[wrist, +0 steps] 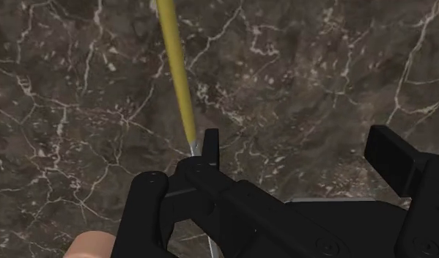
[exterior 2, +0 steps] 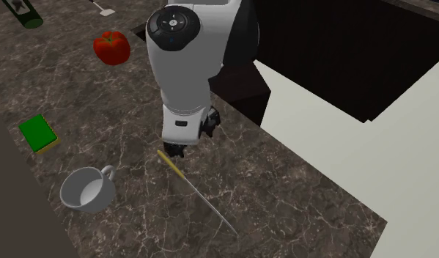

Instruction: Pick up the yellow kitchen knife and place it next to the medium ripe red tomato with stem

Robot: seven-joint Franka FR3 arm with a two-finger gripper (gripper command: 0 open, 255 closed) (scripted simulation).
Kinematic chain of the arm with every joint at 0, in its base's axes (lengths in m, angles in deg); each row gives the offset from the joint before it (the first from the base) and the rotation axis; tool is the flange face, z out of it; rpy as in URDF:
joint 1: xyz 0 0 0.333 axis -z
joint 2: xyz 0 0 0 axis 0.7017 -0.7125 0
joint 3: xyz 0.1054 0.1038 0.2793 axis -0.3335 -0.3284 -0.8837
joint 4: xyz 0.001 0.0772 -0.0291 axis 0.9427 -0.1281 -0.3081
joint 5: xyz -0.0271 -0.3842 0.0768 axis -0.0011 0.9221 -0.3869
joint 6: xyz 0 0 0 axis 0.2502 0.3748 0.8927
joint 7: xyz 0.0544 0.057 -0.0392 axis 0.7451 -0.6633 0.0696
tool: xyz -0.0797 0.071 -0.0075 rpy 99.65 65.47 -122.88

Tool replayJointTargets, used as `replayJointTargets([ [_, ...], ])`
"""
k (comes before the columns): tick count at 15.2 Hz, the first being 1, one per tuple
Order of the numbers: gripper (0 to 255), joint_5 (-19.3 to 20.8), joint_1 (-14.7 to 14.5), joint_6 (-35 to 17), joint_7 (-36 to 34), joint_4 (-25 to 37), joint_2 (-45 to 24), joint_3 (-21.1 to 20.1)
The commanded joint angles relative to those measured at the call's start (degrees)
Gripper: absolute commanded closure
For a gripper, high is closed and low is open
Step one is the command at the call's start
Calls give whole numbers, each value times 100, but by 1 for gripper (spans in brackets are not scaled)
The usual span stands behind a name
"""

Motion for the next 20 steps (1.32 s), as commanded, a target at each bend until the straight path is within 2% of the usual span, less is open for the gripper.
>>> replayJointTargets([
  [1, 0, -170, 77, -71, 296, 382, -420, 1],
  [7, 0, -636, 403, -27, 1007, 1870, -1780, -142],
  [14, 0, -713, 428, -458, 1055, 1668, -2016, -189],
  [20, 0, -720, 430, -492, 1060, 1655, -2037, -193],
])
